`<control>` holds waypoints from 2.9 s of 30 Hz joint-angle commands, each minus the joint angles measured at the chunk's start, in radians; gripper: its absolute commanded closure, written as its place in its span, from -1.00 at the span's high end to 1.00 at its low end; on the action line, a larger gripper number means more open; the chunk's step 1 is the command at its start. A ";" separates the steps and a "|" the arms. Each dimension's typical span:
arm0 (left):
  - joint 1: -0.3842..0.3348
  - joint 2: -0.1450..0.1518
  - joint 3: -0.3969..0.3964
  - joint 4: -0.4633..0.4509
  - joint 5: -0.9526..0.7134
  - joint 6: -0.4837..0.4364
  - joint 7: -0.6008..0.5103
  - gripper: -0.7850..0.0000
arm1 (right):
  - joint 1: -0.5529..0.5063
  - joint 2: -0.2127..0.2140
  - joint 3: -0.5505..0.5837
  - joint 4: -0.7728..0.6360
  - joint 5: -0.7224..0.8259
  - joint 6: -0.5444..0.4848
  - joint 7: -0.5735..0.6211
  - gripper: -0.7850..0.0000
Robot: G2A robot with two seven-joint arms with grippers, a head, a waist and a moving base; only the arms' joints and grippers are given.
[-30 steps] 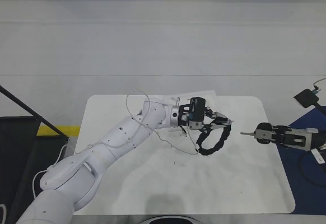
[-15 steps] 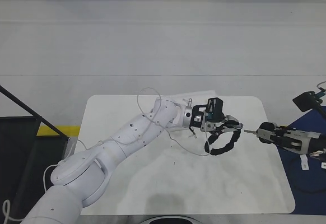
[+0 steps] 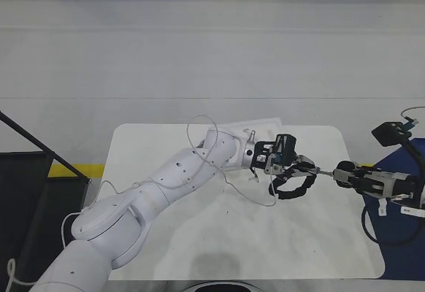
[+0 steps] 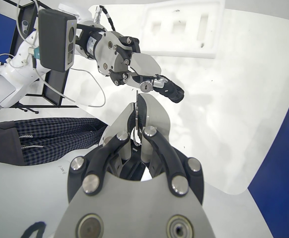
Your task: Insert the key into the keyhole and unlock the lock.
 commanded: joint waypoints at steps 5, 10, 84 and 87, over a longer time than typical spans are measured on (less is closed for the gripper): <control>0.001 -0.006 -0.004 0.003 0.019 -0.003 0.010 -1.00 | 0.006 0.005 -0.024 0.000 -0.036 0.014 -0.005 -1.00; 0.003 -0.008 -0.012 0.007 0.029 -0.006 0.011 -1.00 | 0.011 0.010 -0.035 0.000 -0.049 0.017 0.006 -1.00; -0.131 0.259 0.221 -0.216 -0.996 -0.181 -0.585 -1.00 | 0.067 0.048 -0.115 0.124 0.181 -0.650 0.046 1.00; -0.133 0.283 0.228 -0.247 -1.020 -0.181 -0.621 -1.00 | 0.059 0.047 -0.127 0.110 0.094 -0.699 -0.012 1.00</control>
